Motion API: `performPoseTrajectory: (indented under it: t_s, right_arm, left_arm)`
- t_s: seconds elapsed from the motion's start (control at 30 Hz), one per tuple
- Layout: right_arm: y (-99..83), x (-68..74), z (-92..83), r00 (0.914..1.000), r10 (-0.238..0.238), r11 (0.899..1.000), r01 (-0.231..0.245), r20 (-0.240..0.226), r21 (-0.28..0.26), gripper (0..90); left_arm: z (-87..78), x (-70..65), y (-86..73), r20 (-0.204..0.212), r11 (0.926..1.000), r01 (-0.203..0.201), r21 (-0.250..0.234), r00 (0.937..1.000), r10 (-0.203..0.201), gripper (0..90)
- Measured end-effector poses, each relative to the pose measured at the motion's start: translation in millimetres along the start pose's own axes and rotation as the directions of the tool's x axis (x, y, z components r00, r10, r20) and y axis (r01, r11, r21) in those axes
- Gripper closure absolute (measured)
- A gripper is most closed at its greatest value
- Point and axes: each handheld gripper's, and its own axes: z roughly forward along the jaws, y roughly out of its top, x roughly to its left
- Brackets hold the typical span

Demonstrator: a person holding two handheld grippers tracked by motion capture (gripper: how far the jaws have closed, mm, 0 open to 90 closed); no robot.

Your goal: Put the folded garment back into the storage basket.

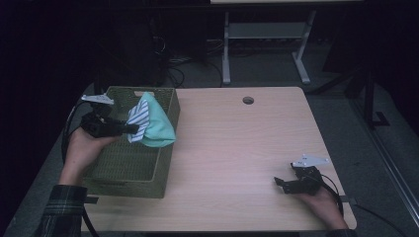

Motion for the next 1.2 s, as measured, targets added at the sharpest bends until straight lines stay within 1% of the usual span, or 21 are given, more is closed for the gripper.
performPoseTrajectory:
  t_s: [0.1, 0.17, 0.3, 0.4, 0.47, 0.53, 0.67, 0.8, 0.9, 0.97, 1.07, 1.13, 1.2]
  right_arm:
    - [0.0, -0.1, 0.1, 1.0, 0.0, 1.0, 0.0, 0.0, 0.0, 13.2]
    - [0.0, -0.2, 0.0, 1.0, 0.0, 1.0, 0.0, 0.001, 0.0, 13.2]
    - [0.0, -0.3, 0.0, 1.0, 0.001, 1.0, -0.001, 0.002, 0.0, 13.2]
    - [0.0, -0.3, 0.0, 1.0, 0.001, 1.0, -0.001, 0.002, 0.0, 13.2]
    - [0.0, -0.4, 0.1, 1.0, 0.002, 1.0, -0.002, 0.004, 0.0, 13.2]
    - [0.0, -0.7, 0.1, 1.0, 0.002, 1.0, -0.002, 0.007, -0.001, 13.2]
    - [0.0, -0.5, 0.0, 1.0, 0.005, 1.0, -0.005, 0.007, 0.0, 13.2]
    - [0.0, -0.4, 0.1, 0.9999, 0.007, 1.0, -0.007, 0.007, -0.001, 13.2]
    - [0.1, -0.5, 0.0, 1.0, 0.007, 1.0, -0.007, 0.007, 0.0, 13.2]
    - [0.0, -0.4, 0.1, 0.9999, 0.008, 1.0, -0.008, 0.007, -0.001, 13.2]
    - [0.0, -0.4, 0.1, 0.9999, 0.008, 1.0, -0.008, 0.007, -0.001, 13.2]
    - [0.0, -0.4, 0.1, 0.9999, 0.008, 1.0, -0.008, 0.007, -0.001, 13.2]
    - [0.0, -0.5, 0.1, 0.9999, 0.008, 1.0, -0.008, 0.007, -0.001, 13.2]
  left_arm:
    - [-1.8, 5.7, -6.1, -0.027, 0.9999, 0.007, 0.012, 0.9996, -0.007, 72.2]
    - [-3.6, 9.7, -10.9, -0.032, 0.9997, 0.021, 0.014, 0.9993, -0.021, 72.1]
    - [-5.9, 19.5, -21.3, -0.061, 0.9985, 0.048, 0.027, 0.9971, -0.046, 72.1]
    - [-3.7, 28.8, -30.1, -0.064, 0.9964, 0.078, 0.033, 0.995, -0.076, 72.1]
    - [-1.1, 33.2, -34.0, -0.065, 0.995, 0.09, 0.043, 0.9941, -0.087, 72.1]
    - [1.9, 37.1, -38.1, -0.068, 0.9936, 0.104, 0.044, 0.9926, -0.101, 72.2]
    - [10.1, 43.5, -45.8, -0.073, 0.99, 0.125, 0.065, 0.99, -0.121, 72.2]
    - [20.1, 46.4, -51.4, -0.088, 0.9867, 0.135, 0.09, 0.988, -0.127, 72.2]
    - [27.3, 48.2, -53.9, -0.08, 0.9849, 0.141, 0.101, 0.9878, -0.133, 72.2]
    - [32.7, 50.1, -55.1, -0.081, 0.9835, 0.138, 0.116, 0.9882, -0.129, 72.1]
    - [41.9, 53.3, -56.5, -0.095, 0.9796, 0.146, 0.138, 0.9865, -0.133, 72.1]
    - [49.2, 56.1, -57.4, -0.098, 0.9753, 0.149, 0.163, 0.986, -0.135, 72.0]
    - [54.6, 57.4, -57.9, -0.102, 0.9706, 0.143, 0.194, 0.9869, -0.125, 71.9]
